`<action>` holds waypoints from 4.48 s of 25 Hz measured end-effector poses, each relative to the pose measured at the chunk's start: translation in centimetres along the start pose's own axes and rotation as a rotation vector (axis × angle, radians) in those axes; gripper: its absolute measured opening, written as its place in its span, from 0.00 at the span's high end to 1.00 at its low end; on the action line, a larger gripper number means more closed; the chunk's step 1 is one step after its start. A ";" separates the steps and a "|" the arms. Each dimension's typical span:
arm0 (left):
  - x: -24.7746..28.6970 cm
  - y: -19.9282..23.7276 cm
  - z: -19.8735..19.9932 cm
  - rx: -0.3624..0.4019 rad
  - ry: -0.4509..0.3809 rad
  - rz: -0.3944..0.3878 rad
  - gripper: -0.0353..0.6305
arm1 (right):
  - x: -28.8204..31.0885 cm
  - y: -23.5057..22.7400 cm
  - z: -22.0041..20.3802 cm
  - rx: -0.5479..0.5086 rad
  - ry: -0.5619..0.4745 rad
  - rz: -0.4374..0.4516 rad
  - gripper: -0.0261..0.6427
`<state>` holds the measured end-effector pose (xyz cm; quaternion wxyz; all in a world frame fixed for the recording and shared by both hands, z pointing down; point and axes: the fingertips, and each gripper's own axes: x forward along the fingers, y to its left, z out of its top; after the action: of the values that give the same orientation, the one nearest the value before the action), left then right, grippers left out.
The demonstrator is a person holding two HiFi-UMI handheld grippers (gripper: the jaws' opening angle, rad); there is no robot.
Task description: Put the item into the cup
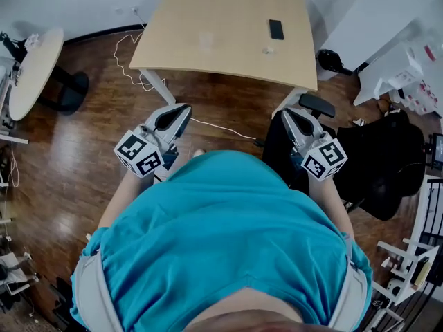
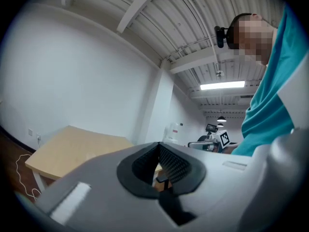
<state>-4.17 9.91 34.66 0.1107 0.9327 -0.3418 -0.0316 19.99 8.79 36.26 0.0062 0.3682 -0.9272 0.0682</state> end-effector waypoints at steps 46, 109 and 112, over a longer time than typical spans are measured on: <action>22.2 26.4 -2.5 0.005 0.245 0.035 0.94 | 28.2 -35.5 -20.0 -0.098 0.796 -0.001 0.71; 12.9 37.6 -10.3 -0.167 0.215 0.142 0.94 | 50.4 -16.5 -16.8 -0.441 0.846 0.382 0.94; 12.6 37.7 -10.5 -0.181 0.211 0.145 0.94 | 51.0 -16.4 -18.3 -0.451 0.888 0.387 0.94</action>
<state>-16.93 -24.22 53.70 0.2318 0.8899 -0.3903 0.0438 -6.63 -35.38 59.54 0.4644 0.1156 -0.8779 0.0163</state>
